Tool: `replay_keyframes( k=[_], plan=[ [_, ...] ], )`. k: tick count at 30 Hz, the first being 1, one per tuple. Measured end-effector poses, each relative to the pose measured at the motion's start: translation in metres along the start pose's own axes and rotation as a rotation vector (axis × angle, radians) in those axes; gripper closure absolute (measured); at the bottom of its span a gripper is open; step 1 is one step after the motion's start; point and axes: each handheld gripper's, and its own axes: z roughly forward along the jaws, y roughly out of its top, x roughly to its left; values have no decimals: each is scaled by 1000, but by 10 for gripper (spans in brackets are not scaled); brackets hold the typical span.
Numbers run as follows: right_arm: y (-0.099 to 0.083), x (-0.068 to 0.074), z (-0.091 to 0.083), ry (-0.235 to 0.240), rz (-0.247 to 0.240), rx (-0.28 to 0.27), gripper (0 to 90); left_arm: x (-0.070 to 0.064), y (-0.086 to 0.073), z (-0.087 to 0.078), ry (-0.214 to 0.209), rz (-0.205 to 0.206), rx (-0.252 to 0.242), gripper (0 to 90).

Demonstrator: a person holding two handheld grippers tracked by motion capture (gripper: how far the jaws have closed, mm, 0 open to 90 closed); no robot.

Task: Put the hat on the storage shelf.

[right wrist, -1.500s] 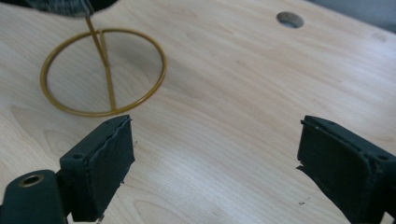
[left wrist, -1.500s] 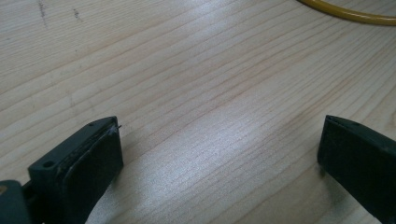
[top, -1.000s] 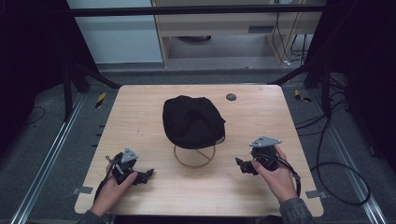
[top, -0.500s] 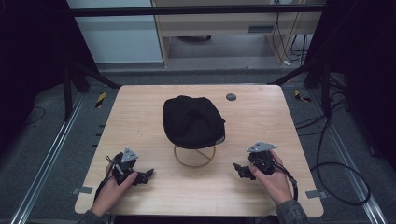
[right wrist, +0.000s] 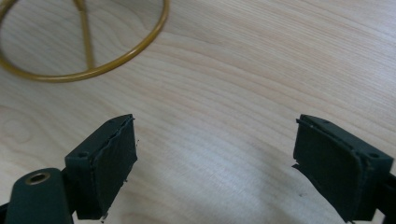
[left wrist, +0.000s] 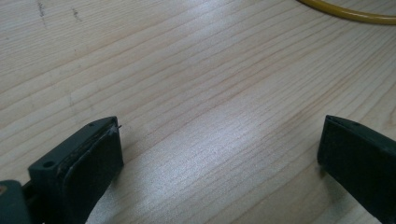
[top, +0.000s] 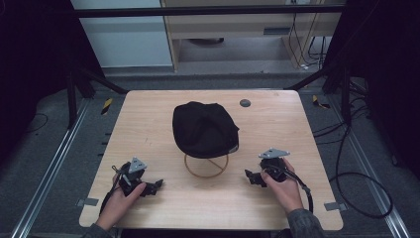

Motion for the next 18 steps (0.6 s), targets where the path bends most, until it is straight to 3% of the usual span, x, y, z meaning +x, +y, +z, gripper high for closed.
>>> replay_keyframes(
  k=[18],
  plan=[
    [-4,-11,22,-60,52,3,79,0,0,0,0,0,0,0]
  ],
)
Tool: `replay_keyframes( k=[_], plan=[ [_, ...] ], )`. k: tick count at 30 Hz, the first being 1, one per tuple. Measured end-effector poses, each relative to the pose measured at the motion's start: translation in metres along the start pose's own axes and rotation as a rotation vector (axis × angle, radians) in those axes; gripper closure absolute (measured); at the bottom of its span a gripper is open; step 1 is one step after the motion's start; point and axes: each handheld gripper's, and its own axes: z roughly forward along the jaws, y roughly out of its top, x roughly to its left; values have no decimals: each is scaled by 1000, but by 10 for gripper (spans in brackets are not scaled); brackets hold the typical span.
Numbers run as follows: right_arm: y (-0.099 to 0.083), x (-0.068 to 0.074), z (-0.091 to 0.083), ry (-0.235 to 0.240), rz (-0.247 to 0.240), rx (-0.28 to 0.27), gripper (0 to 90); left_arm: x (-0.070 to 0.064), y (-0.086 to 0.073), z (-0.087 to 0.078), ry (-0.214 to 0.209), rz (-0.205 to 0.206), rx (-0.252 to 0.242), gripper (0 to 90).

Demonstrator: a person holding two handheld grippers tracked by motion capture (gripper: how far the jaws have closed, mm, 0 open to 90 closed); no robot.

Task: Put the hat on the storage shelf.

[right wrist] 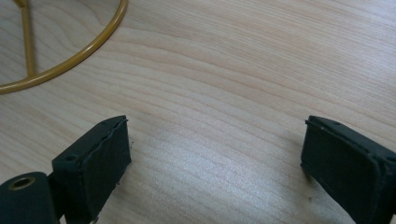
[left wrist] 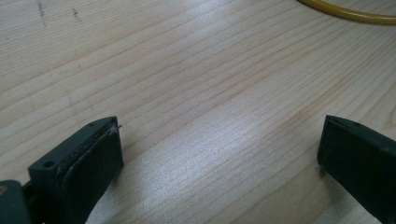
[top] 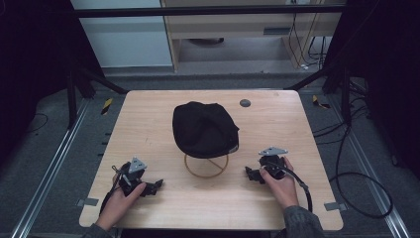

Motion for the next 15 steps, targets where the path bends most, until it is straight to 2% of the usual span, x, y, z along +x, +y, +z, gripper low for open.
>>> replay_keyframes(
  k=[5,15],
  plan=[
    [-2,5,4,-32,-13,-14,36,0,0,0,0,0,0,0],
    [-4,6,1,-37,-10,-9,27,0,0,0,-4,4,1,0]
  ],
)
